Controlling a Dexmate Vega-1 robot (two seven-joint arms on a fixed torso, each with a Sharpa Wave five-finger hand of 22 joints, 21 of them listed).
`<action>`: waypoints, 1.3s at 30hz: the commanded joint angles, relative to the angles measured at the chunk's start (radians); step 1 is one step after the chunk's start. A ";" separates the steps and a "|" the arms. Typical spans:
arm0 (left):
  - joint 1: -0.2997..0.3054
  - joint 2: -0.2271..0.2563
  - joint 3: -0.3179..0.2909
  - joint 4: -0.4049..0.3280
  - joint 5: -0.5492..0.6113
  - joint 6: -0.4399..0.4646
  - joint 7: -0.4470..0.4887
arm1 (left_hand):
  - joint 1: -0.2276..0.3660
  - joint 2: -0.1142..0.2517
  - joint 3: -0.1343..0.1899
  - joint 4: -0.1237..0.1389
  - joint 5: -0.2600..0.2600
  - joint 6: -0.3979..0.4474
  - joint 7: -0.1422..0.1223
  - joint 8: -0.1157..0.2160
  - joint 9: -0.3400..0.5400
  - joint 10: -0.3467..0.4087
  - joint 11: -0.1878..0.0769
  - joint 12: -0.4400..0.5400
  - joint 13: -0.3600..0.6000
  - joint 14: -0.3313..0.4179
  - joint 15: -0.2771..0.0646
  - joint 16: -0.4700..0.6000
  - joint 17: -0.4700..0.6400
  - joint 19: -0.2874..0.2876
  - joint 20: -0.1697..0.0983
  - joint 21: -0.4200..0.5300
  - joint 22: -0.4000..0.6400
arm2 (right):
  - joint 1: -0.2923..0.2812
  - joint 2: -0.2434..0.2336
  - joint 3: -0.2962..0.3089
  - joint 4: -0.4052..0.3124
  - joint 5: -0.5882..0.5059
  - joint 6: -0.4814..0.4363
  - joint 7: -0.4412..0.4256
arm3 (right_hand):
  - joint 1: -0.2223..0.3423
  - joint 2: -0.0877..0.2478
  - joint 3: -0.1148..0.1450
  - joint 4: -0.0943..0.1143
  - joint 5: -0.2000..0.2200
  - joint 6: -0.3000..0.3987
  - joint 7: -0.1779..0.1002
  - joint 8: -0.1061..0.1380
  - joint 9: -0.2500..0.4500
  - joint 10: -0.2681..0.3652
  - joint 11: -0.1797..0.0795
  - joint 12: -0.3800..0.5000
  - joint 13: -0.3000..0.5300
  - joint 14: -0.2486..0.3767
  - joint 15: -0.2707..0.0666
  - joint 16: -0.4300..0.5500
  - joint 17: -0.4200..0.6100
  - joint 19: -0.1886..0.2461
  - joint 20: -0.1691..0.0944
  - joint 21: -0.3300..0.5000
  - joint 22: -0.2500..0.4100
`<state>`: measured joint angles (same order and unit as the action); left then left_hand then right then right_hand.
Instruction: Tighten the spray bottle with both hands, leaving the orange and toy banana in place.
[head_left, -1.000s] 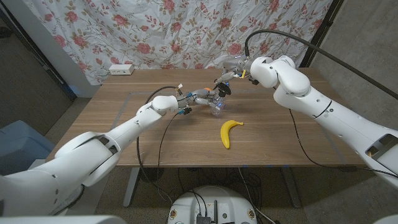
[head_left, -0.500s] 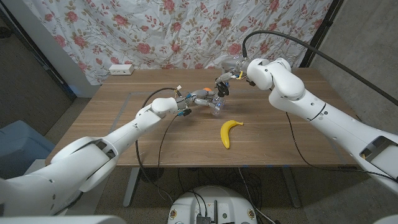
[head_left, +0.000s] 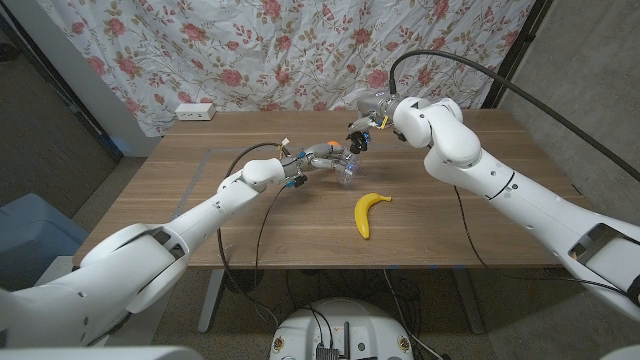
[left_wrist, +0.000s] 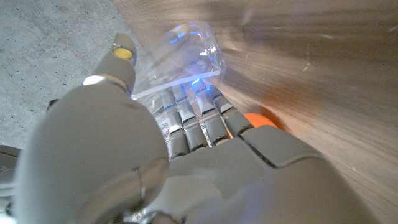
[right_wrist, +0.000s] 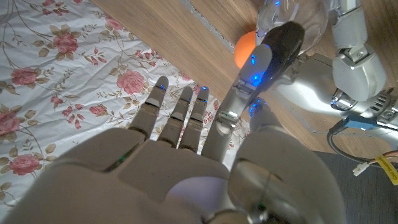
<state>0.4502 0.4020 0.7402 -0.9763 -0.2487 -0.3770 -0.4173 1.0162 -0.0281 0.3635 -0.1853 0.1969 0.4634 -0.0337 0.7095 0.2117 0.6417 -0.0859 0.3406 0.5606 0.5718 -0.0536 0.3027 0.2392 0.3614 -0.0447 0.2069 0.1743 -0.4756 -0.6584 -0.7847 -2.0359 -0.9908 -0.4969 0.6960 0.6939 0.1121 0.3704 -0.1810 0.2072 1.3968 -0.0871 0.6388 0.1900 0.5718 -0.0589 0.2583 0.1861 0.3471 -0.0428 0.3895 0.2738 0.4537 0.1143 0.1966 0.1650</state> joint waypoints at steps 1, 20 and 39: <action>0.006 -0.005 -0.007 0.013 -0.010 -0.018 0.005 | -0.004 0.141 0.017 0.014 0.010 0.122 -0.033 0.141 0.001 0.089 -0.080 0.002 0.002 0.011 -0.144 -0.001 0.005 0.008 -0.050 0.001 0.004 | -0.013 0.029 -0.004 -0.007 -0.017 -0.078 -0.002 | 0.020 -0.006 0.008 -0.004 0.012 0.004 0.010 0.010 0.006 0.012 0.001 -0.004 0.002 0.013 -0.042 0.010 0.001 0.011 -0.001 0.001 0.006; 0.012 -0.006 -0.010 0.012 -0.015 -0.025 0.007 | -0.005 0.139 0.015 0.013 0.009 0.120 -0.035 0.142 0.001 0.091 -0.084 0.000 0.004 0.011 -0.144 -0.004 0.005 0.008 -0.050 0.000 0.004 | -0.026 -0.019 0.022 -0.061 0.006 -0.072 -0.058 | -0.098 -0.067 -0.044 0.057 -0.013 -0.033 -0.013 0.042 0.043 0.009 0.004 -0.028 0.005 0.014 -0.014 0.005 0.004 0.010 0.010 -0.002 0.007; 0.013 -0.014 -0.013 0.017 -0.031 -0.042 -0.015 | -0.007 0.136 0.013 0.013 0.009 0.124 -0.033 0.145 0.001 0.094 -0.083 -0.002 0.006 0.010 -0.144 -0.006 0.005 0.008 -0.049 0.000 0.004 | -0.043 -0.114 0.090 -0.102 0.047 0.039 -0.086 | -0.191 -0.092 -0.080 0.072 -0.033 -0.210 -0.032 -0.006 0.058 -0.042 0.011 -0.056 0.011 -0.044 0.007 -0.022 0.018 -0.027 0.025 -0.011 0.007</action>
<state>0.4612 0.3933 0.7313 -0.9628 -0.2668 -0.4080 -0.4188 1.0162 -0.0281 0.3635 -0.1853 0.2000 0.4634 -0.0337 0.7095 0.2066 0.6449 -0.0895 0.3294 0.5639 0.5717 -0.0535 0.3027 0.2390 0.3613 -0.0447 0.2069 0.1744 -0.5177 -0.7147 -0.7310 -2.1149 -0.9682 -0.5182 0.6025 0.5118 0.0174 0.2938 -0.1077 0.1736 1.2197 -0.1122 0.6418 0.2442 0.5406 -0.0468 0.2069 0.1934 0.3222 -0.0372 0.3770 0.2861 0.4394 0.1421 0.1919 0.1703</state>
